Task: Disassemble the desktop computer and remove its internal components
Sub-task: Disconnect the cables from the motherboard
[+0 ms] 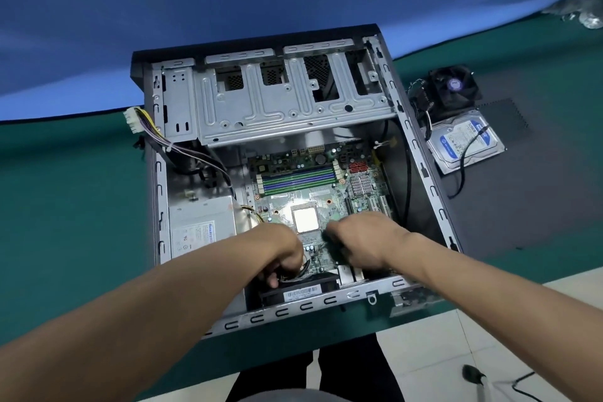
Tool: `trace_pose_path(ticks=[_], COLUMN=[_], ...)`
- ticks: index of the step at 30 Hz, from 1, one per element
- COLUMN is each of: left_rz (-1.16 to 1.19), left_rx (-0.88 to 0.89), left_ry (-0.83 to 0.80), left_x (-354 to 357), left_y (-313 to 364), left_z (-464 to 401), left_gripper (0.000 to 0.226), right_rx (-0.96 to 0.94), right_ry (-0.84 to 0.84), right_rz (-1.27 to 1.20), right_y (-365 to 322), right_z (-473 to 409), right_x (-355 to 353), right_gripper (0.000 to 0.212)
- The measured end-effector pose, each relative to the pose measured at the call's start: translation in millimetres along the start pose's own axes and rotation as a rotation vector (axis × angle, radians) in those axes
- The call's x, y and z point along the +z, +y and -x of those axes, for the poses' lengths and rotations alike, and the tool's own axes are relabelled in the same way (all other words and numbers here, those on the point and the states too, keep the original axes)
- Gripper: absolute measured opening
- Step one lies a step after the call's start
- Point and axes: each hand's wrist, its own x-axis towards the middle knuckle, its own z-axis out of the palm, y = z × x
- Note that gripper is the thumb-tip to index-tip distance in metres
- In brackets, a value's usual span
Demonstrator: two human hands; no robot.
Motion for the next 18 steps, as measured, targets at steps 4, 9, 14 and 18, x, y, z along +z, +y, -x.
trace_pose_path(ticks=[4,9,14,18], left_rz=[0.141,0.361,0.461,0.461], left_rx=[0.030,0.098,0.048,0.008], left_ry=[-0.025,0.049,0.117,0.139], left_x=[-0.9,13.0,20.7,22.8], left_y=[-0.9,-7.8,-6.5,-2.8], left_z=[-2.0,-9.0,-6.8,-4.8], left_gripper=[0.033,0.036,0.044,0.045], right_rx=[0.004,0.054,0.073,0.089], right_ry=[0.097,-0.001,0.005,-0.007], right_rz=[-0.102,-0.150,-0.177,-0.219], right_y=[-1.7,3.3,6.5,9.8], right_z=[-0.7,0.1,0.1,-0.4], right_x=[-1.3,2.2,3.2,5.7], right_gripper=[0.024,0.021,0.021,0.013])
